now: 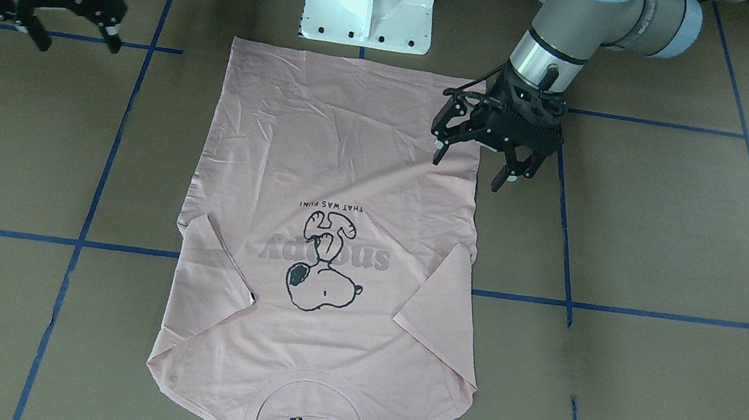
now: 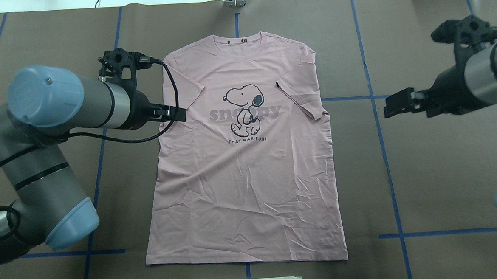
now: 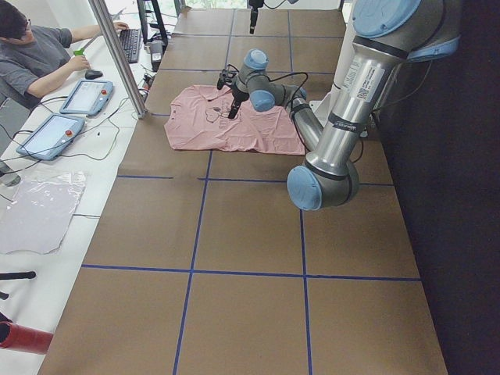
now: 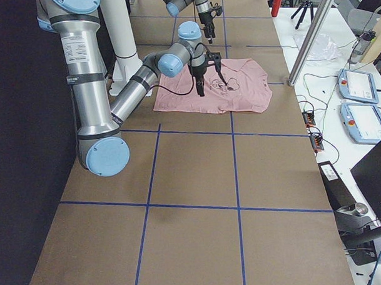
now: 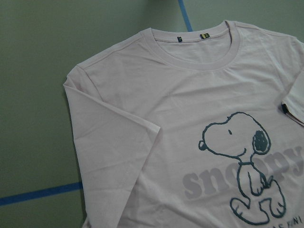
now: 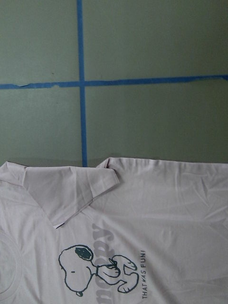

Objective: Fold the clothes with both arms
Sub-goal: 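Move both grippers down to the shirt hem nearest the robot, then grasp the hem corners nearest the robot with both grippers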

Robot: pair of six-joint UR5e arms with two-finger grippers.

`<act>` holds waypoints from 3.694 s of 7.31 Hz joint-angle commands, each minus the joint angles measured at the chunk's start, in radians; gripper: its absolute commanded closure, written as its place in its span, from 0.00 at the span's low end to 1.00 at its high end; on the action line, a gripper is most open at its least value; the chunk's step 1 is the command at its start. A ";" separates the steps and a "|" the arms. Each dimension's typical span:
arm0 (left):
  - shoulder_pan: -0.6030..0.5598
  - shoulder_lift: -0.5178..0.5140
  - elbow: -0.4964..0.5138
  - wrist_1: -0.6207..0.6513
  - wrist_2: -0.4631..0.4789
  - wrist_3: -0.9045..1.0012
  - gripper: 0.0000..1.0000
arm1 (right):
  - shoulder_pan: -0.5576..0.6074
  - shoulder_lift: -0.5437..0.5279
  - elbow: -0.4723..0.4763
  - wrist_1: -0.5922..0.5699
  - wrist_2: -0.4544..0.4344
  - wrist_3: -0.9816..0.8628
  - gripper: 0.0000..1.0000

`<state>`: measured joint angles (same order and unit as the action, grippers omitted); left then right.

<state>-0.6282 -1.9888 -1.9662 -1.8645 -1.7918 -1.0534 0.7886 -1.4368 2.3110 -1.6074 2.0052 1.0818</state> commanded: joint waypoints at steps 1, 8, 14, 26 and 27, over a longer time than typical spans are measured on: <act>0.094 0.086 -0.104 -0.001 0.031 -0.129 0.00 | -0.307 -0.010 0.065 -0.002 -0.265 0.272 0.00; 0.525 0.321 -0.169 -0.015 0.291 -0.496 0.19 | -0.776 -0.092 0.070 0.115 -0.701 0.572 0.00; 0.538 0.340 -0.105 -0.015 0.292 -0.516 0.45 | -0.801 -0.094 0.067 0.115 -0.723 0.590 0.00; 0.547 0.328 -0.120 -0.016 0.290 -0.517 1.00 | -0.847 -0.096 -0.074 0.113 -0.824 0.729 0.19; 0.548 0.324 -0.122 -0.016 0.290 -0.517 1.00 | -0.858 -0.096 -0.115 0.113 -0.842 0.756 0.23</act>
<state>-0.0809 -1.6590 -2.0860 -1.8807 -1.5018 -1.5707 -0.0507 -1.5324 2.2459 -1.4935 1.1932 1.7890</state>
